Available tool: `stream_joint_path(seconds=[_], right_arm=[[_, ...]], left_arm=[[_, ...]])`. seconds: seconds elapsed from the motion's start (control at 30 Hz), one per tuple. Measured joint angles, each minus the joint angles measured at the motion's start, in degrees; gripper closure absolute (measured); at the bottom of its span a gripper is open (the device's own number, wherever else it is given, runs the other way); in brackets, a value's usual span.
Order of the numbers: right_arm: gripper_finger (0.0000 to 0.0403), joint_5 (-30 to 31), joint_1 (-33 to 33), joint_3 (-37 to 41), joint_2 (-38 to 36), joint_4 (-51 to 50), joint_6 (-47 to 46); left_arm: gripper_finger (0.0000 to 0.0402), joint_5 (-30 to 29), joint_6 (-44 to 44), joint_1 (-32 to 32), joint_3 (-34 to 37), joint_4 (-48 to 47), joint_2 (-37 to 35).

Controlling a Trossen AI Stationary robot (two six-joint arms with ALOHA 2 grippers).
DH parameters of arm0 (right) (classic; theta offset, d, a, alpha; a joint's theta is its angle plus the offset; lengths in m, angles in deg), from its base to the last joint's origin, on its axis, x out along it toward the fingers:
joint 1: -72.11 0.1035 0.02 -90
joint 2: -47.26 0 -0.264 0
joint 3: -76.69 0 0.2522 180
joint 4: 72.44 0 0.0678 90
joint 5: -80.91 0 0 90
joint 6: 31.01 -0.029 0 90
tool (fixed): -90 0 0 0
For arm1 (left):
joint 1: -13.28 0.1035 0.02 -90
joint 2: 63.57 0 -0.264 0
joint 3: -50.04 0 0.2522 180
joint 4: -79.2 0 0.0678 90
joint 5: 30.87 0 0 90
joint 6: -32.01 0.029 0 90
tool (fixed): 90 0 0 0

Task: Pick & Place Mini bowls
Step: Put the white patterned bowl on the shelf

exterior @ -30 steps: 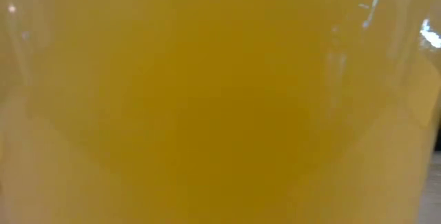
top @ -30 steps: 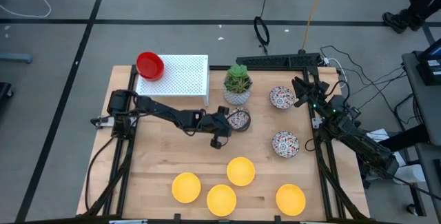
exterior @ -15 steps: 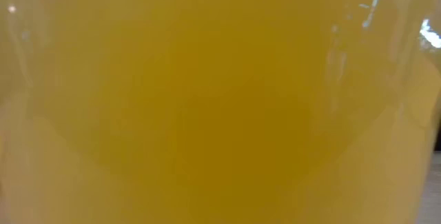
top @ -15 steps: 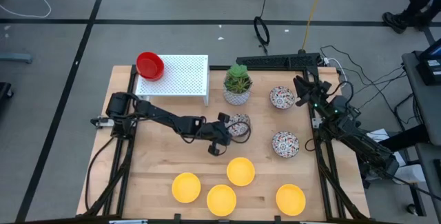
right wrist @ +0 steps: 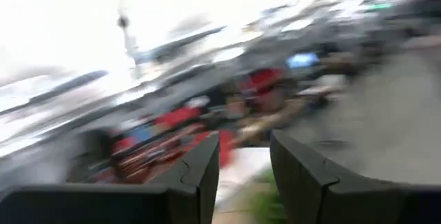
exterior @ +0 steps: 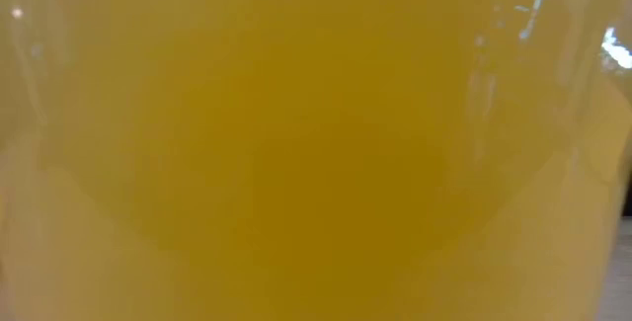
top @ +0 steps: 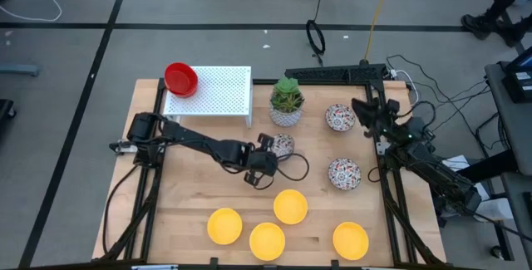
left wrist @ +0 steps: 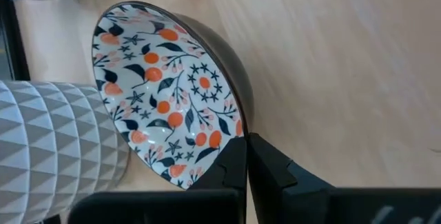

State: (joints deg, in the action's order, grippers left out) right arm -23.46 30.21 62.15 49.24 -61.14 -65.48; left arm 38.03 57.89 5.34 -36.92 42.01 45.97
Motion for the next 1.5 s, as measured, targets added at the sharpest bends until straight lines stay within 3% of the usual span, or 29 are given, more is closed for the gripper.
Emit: stream_joint_path(seconds=[0.13,0.3,0.5,0.67,0.77,0.87,1.0,1.17,1.5], right_arm=[[0.0287,-10.37,0.02,0.0,-0.02,9.08,-2.75],[0.0286,-11.13,0.01,0.0,-0.04,14.64,-5.68],[0.0286,-14.1,0.01,-0.5,1.63,13.36,-5.55],[0.0286,-17.27,0.01,-2.35,5.31,13.8,-7.32],[0.0286,-22.06,0.03,-5.95,9.14,7.93,-5.87],[0.0286,-23.16,0.9,-11.89,13.67,0.48,-0.15],[0.0286,-23.05,3.85,-17.61,22.03,-12.77,10.37],[0.0286,-22.69,9.73,-20.26,32.27,-14.78,18.57],[0.0286,-5.16,25.84,-20.37,44.74,-9.96,36.62]], left_arm=[[0.0399,-0.02,-4.39,-0.53,-0.71,-5.83,-0.02],[0.0399,-0.3,-9.61,-1.19,-0.73,-13.88,-0.02],[0.0398,-4.47,-14.2,-2.72,-0.71,-19.56,-0.35],[0.0398,-4.59,-14.8,-3.65,-1.29,-19.99,-0.48],[0.0396,-4.63,-14.52,-4.1,-2.45,-20.04,-0.48],[0.0399,-4.65,-14.76,-4.27,-4.06,-20.22,-0.48],[0.0397,-4.41,-15.56,-4.25,-5.24,-19.47,-0.48],[0.0398,-4.37,-16.36,-4.22,-5.24,-17.89,-0.48],[0.0398,-2.84,-15.93,-4.2,-5.24,-13.36,-0.48]])
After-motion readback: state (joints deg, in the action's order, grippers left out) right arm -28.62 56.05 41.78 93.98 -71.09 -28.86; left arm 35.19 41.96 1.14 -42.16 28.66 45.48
